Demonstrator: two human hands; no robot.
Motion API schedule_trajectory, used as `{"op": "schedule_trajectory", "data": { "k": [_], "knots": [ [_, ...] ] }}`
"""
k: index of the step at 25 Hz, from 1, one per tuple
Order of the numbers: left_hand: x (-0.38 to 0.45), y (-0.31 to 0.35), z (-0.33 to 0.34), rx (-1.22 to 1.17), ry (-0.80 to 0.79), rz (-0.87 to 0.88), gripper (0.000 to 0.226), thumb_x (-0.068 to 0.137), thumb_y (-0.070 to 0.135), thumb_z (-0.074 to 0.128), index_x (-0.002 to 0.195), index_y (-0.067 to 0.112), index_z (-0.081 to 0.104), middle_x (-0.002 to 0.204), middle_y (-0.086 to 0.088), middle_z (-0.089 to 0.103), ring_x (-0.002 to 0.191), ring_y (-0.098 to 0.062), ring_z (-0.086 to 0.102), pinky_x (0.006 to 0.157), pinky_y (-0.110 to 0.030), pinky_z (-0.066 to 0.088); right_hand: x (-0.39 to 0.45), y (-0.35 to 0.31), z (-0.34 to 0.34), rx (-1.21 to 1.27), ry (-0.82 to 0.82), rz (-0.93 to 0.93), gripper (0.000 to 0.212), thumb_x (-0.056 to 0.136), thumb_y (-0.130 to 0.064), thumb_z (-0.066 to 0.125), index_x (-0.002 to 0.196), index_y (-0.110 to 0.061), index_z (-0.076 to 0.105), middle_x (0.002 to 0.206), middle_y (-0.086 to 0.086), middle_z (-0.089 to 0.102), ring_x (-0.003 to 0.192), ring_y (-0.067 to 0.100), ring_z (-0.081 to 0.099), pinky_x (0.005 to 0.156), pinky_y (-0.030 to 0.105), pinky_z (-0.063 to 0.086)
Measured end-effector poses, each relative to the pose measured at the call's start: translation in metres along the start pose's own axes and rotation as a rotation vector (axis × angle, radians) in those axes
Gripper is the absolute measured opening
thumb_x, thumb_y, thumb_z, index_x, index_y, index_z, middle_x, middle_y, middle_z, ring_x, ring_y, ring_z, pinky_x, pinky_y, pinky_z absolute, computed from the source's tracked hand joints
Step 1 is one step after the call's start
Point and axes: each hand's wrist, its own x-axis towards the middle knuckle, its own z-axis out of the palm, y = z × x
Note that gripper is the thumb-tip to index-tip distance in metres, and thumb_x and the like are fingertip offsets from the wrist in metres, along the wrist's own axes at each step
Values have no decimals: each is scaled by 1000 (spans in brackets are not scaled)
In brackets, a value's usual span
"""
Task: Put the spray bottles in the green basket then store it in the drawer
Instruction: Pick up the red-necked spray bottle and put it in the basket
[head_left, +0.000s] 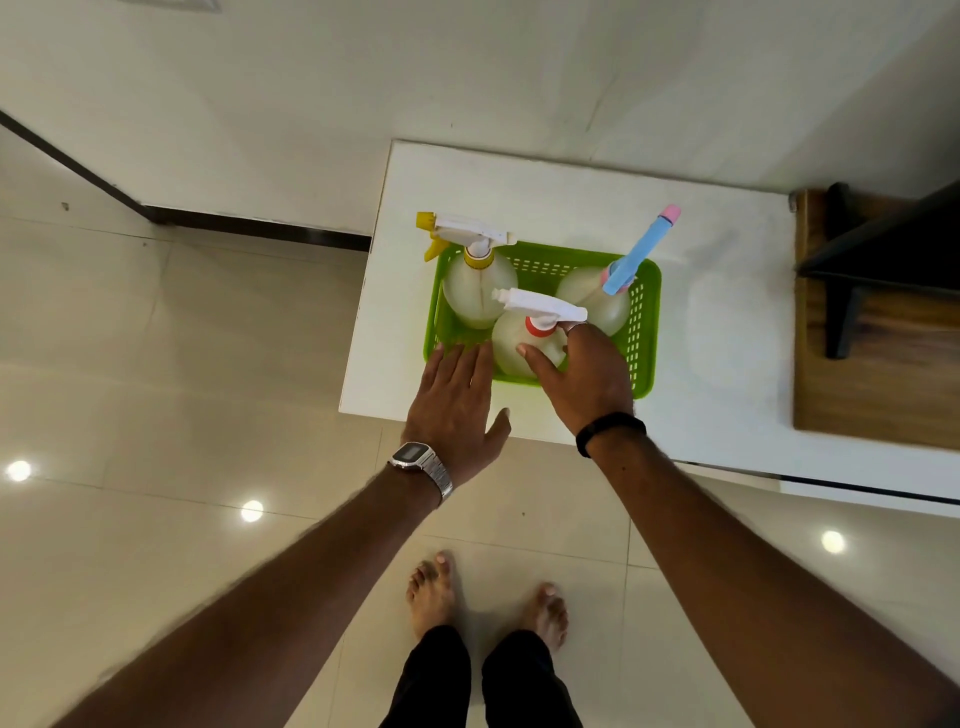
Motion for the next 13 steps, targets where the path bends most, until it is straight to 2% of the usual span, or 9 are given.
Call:
{"op": "schedule_trajectory", "data": {
  "k": [4, 7, 9, 11, 13],
  "knots": [
    [-2, -5, 3, 7, -5, 58, 77, 91, 40, 52, 153, 0, 30, 157, -18, 39, 151, -35, 27, 126, -49, 15, -4, 0, -1, 96, -28, 45, 50, 86, -39, 75, 123, -7, 62, 120, 12, 67, 113, 30, 60, 89, 25, 41],
    [-15, -8, 0, -60, 64, 93, 78, 91, 33, 54, 155, 1, 24, 164, -20, 24, 155, -36, 13, 125, -53, 18, -28, 1, -5, 232, 111, 45, 55, 86, -33, 75, 135, -16, 55, 134, 4, 61, 124, 21, 53, 99, 26, 43],
    [-44, -7, 9, -115, 120, 161, 74, 91, 30, 54, 155, 6, 27, 165, -18, 20, 156, -33, 12, 126, -48, 19, -66, 4, -4, 248, 185, 44, 47, 89, -29, 71, 132, -22, 55, 132, -1, 59, 123, 18, 52, 99, 32, 46],
    [-90, -10, 26, -179, 54, 202, 67, 92, 30, 55, 152, 12, 35, 163, -11, 28, 153, -27, 23, 123, -42, 27, -116, 14, 3, 162, 113, 30, 40, 90, -28, 65, 128, -25, 56, 129, -4, 59, 122, 16, 51, 101, 38, 44],
    [-139, -31, 48, -251, -128, 95, 56, 94, 36, 53, 146, 17, 43, 153, -3, 42, 142, -20, 40, 112, -42, 43, -166, 28, 13, 40, -102, 47, 42, 89, -28, 63, 130, -26, 56, 134, -2, 58, 128, 15, 47, 105, 40, 41]
  ]
}}
